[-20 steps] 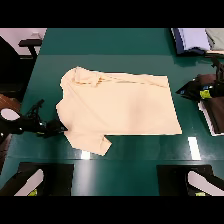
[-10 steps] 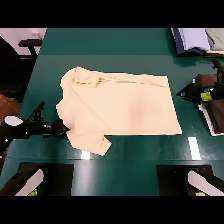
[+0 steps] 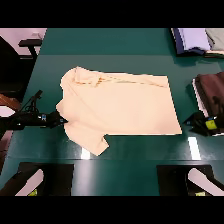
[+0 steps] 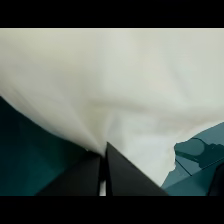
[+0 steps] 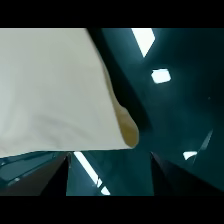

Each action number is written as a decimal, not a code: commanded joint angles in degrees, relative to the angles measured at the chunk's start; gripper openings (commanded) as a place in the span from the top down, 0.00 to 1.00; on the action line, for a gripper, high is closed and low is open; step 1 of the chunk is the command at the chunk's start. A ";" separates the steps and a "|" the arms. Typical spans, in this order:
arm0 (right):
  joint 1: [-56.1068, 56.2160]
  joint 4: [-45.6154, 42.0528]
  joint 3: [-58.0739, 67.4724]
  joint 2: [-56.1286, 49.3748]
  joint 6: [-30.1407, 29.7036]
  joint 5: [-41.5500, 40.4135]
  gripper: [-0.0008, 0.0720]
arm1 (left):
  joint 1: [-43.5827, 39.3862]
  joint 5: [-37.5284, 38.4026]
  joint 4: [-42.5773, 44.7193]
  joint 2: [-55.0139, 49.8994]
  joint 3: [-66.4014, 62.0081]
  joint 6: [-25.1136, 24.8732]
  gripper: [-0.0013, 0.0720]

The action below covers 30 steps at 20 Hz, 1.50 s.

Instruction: Fold the shirts.

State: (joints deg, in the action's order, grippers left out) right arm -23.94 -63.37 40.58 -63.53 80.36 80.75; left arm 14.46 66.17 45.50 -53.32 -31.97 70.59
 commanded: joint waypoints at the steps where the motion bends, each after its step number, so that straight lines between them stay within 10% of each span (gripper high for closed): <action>1: -2.97 5.27 -8.22 -2.16 -2.25 -4.37 0.23 | 0.04 0.46 -0.13 0.04 -0.87 -0.13 0.95; 5: 2.43 8.96 -7.96 -5.57 -2.45 -11.54 0.33 | 0.04 0.17 -0.15 0.04 -0.87 -0.11 0.95; 9: 10.03 9.35 -1.27 -7.21 -3.19 -14.12 0.97 | 0.04 0.74 -0.15 0.07 -1.95 -0.13 0.95; 24: 6.93 9.27 61.53 18.97 -3.48 -7.45 0.97 | 0.04 9.84 -0.79 0.07 -91.91 9.55 0.95; 30: -2.34 9.40 76.52 15.69 0.44 3.89 0.97 | 0.04 4.42 1.33 4.24 -97.20 11.15 0.96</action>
State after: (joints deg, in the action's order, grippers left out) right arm -22.81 -54.02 109.89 -45.95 78.26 78.28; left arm 14.46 72.90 44.99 -50.26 -125.82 80.68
